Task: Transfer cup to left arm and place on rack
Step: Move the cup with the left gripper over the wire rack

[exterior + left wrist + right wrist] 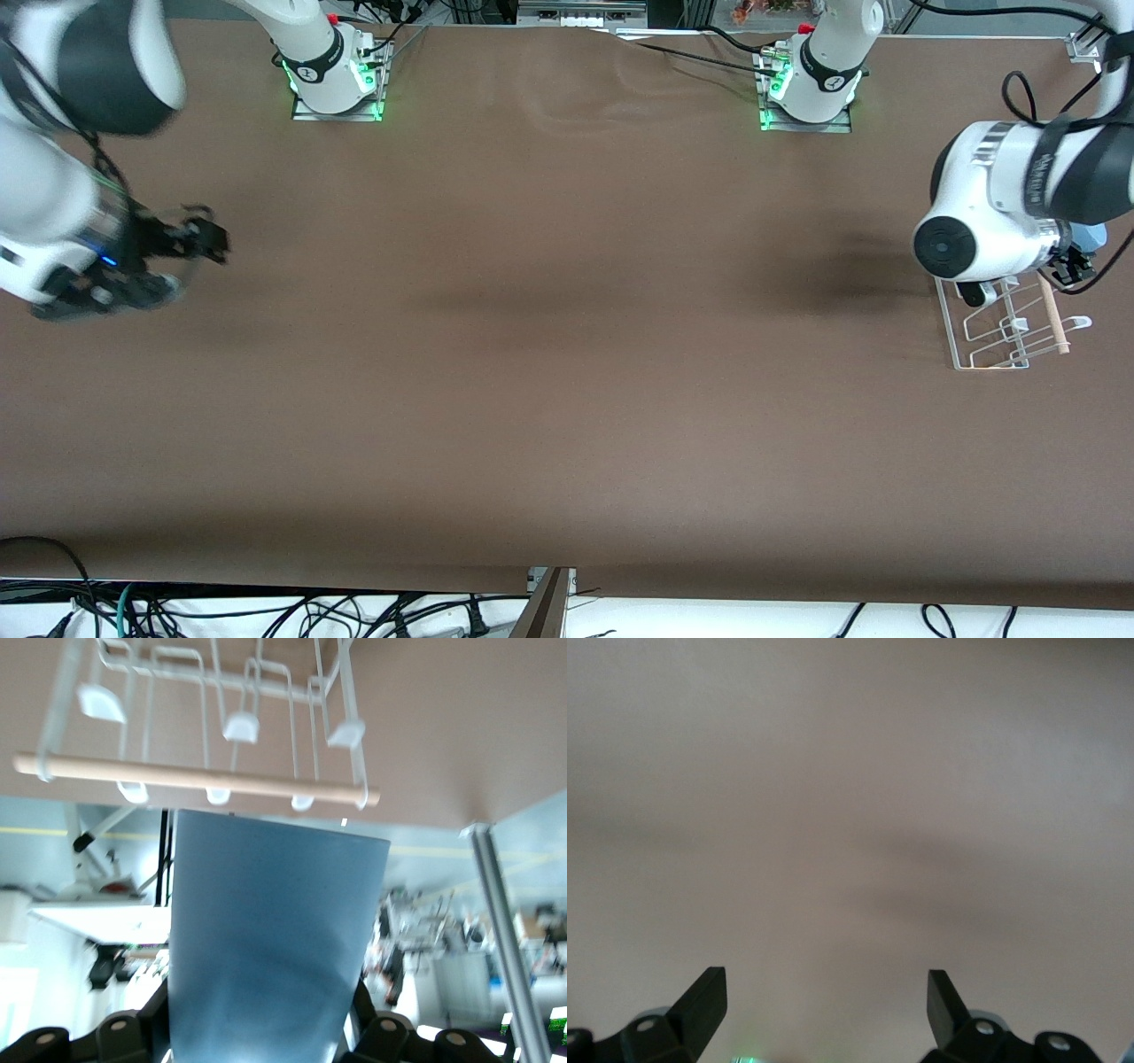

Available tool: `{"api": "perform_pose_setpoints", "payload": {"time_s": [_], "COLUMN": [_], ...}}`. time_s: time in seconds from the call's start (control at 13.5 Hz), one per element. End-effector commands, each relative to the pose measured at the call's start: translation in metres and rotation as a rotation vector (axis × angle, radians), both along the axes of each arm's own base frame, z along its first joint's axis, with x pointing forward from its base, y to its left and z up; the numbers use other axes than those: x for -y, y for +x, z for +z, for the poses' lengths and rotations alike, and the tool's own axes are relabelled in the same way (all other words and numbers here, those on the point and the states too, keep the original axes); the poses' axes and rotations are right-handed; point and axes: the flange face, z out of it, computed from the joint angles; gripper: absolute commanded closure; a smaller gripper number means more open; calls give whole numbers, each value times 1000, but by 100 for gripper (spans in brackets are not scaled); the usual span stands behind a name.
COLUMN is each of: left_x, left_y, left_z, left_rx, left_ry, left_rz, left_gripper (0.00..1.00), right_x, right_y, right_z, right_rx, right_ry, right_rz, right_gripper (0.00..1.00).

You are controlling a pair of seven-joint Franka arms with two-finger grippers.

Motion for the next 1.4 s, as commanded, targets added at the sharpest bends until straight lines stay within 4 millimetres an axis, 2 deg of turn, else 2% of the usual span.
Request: {"api": "perform_pose_setpoints", "payload": {"time_s": [0.0, 0.15, 0.3, 0.37, 0.44, 0.59, 0.67, 0.74, 0.81, 1.03, 1.33], "left_x": [-1, -3, 1, 3, 2, 4, 7, 8, 7, 8, 8], "left_y": [-33, -52, -75, -84, -90, -100, -104, -106, -109, -112, -109], "left_z": [-17, -33, -57, -66, -72, -82, -87, -91, -95, -105, -109], "left_rx": [-69, -65, -54, -41, -46, -50, -49, -48, -45, -18, -4], "left_ry": [128, 164, 204, 226, 239, 245, 247, 260, 272, 273, 263], "left_rz": [-136, -205, -227, -238, -250, -257, -266, -284, -299, -300, -323], "left_gripper": [100, 100, 100, 100, 100, 100, 100, 100, 100, 100, 100], "right_x": [36, 68, 97, 103, 103, 100, 103, 114, 115, 106, 122], "right_y": [-33, -56, -60, -58, -58, -56, -59, -70, -78, -84, -71], "right_z": [27, 31, 26, 15, 8, 11, 18, 42, 58, 57, 48], "right_rx": [-38, -50, -49, -47, -33, -18, -5, 51, 83, 50, 57], "right_ry": [88, 145, 148, 145, 134, 133, 129, 123, 116, 79, 73], "right_rz": [-80, -130, -185, -196, -187, -172, -177, -201, -204, -318, -349], "right_gripper": [0, 0, 0, 0, 0, 0, 0, 0, 0, 0, 0]}}
